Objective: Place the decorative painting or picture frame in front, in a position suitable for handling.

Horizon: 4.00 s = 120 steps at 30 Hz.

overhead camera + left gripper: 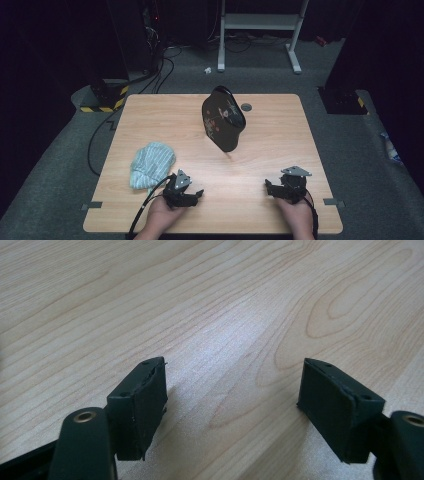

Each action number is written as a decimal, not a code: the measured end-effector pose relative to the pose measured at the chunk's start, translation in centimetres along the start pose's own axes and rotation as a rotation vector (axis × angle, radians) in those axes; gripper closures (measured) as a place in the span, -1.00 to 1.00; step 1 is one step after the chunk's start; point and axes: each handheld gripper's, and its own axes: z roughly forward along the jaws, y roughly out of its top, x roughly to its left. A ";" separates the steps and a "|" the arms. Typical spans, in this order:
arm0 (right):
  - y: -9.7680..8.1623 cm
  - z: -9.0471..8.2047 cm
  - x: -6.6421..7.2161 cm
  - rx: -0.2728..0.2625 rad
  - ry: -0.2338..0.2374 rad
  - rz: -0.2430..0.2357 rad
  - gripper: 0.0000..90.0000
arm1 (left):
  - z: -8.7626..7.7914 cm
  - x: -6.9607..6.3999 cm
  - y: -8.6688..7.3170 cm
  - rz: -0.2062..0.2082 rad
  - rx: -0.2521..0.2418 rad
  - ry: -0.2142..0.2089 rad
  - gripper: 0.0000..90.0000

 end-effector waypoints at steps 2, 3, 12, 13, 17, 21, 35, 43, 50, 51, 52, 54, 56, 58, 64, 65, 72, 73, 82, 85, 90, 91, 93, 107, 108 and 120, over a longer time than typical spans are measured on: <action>0.0 0.0 0.0 -0.002 0.004 -0.001 -0.77 | 0.0 0.0 0.0 0.000 0.000 0.000 -0.39; 0.0 0.0 0.0 -0.002 0.006 -0.004 -0.77 | 0.0 0.0 0.0 0.000 0.001 0.000 -0.39; -0.1 -0.7 0.2 -0.042 0.017 -0.025 -0.76 | 0.0 0.0 0.0 0.000 0.001 -0.001 -0.39; -0.1 -0.8 0.2 -0.047 0.020 -0.024 -0.76 | 0.0 0.0 0.0 0.000 0.000 -0.001 -0.39; 0.1 -1.3 0.5 -0.071 0.031 -0.032 -0.73 | 0.0 0.0 0.0 0.000 0.001 -0.001 -0.39; 0.3 -1.7 1.2 -0.101 0.051 -0.051 -0.71 | 0.0 0.0 0.0 0.000 0.001 -0.001 -0.39; 2.1 -1.8 4.0 -0.151 0.146 -0.081 -0.66 | 0.0 0.0 0.0 -0.001 0.000 -0.004 -0.42; 3.7 -1.9 6.0 -0.206 0.151 -0.111 -0.58 | 0.0 -0.1 0.0 0.015 0.003 -0.025 -0.44; 5.3 -1.5 7.2 -0.229 0.150 -0.148 -0.60 | 0.0 -0.1 0.0 0.019 0.003 -0.029 -0.44; 5.5 -1.5 7.3 -0.229 0.154 -0.146 -0.60 | 0.0 -0.1 0.0 0.021 0.003 -0.030 -0.44; 5.8 -1.5 7.4 -0.233 0.160 -0.150 -0.60 | 0.0 -0.1 0.0 0.024 0.003 -0.032 -0.43; 6.3 -1.6 7.6 -0.244 0.170 -0.151 -0.61 | 0.0 -0.1 0.0 0.025 0.003 -0.034 -0.43; 7.1 -1.7 7.6 -0.260 0.185 -0.143 -0.61 | 0.0 -0.1 0.0 0.025 0.003 -0.034 -0.43; 7.7 -1.7 7.6 -0.269 0.194 -0.136 -0.60 | 0.0 -0.1 0.0 0.025 0.003 -0.034 -0.43; 9.1 -1.0 7.5 -0.274 0.205 -0.122 -0.56 | 0.0 -0.1 0.0 0.021 0.001 -0.030 -0.41; 9.1 -1.0 7.5 -0.274 0.205 -0.122 -0.56 | 0.0 -0.1 0.0 0.021 0.001 -0.030 -0.41; 11.9 0.7 7.4 -0.257 0.173 -0.126 -0.61 | 0.0 -0.1 0.0 0.021 0.001 -0.030 -0.41; 11.9 0.7 7.4 -0.257 0.173 -0.126 -0.61 | 0.0 -0.1 0.0 0.021 0.001 -0.030 -0.41; 14.4 2.4 7.7 -0.255 0.205 -0.122 -0.49 | 0.0 -0.1 0.0 0.024 0.003 -0.033 -0.42; 15.0 2.6 7.9 -0.255 0.208 -0.119 -0.41 | 0.0 -0.1 0.0 0.024 0.003 -0.034 -0.42; 16.0 3.4 8.0 -0.260 0.200 -0.109 -0.34 | 0.0 -0.1 0.0 0.025 0.003 -0.036 -0.42; 16.1 3.6 8.0 -0.264 0.196 -0.106 -0.32 | 0.0 -0.1 0.0 0.027 0.002 -0.036 -0.42; 16.4 3.8 7.9 -0.292 0.191 -0.099 -0.29 | 0.0 -0.1 0.0 0.027 0.004 -0.037 -0.42; 18.2 4.7 8.4 -0.301 0.183 -0.107 -0.13 | 0.0 -0.1 0.0 0.028 0.003 -0.039 -0.42; 18.4 4.8 8.4 -0.295 0.181 -0.111 -0.15 | 0.0 -0.1 0.0 0.028 0.003 -0.039 -0.42; 18.4 5.1 8.7 -0.285 0.191 -0.111 -0.16 | 0.0 -0.1 0.0 0.028 0.003 -0.039 -0.42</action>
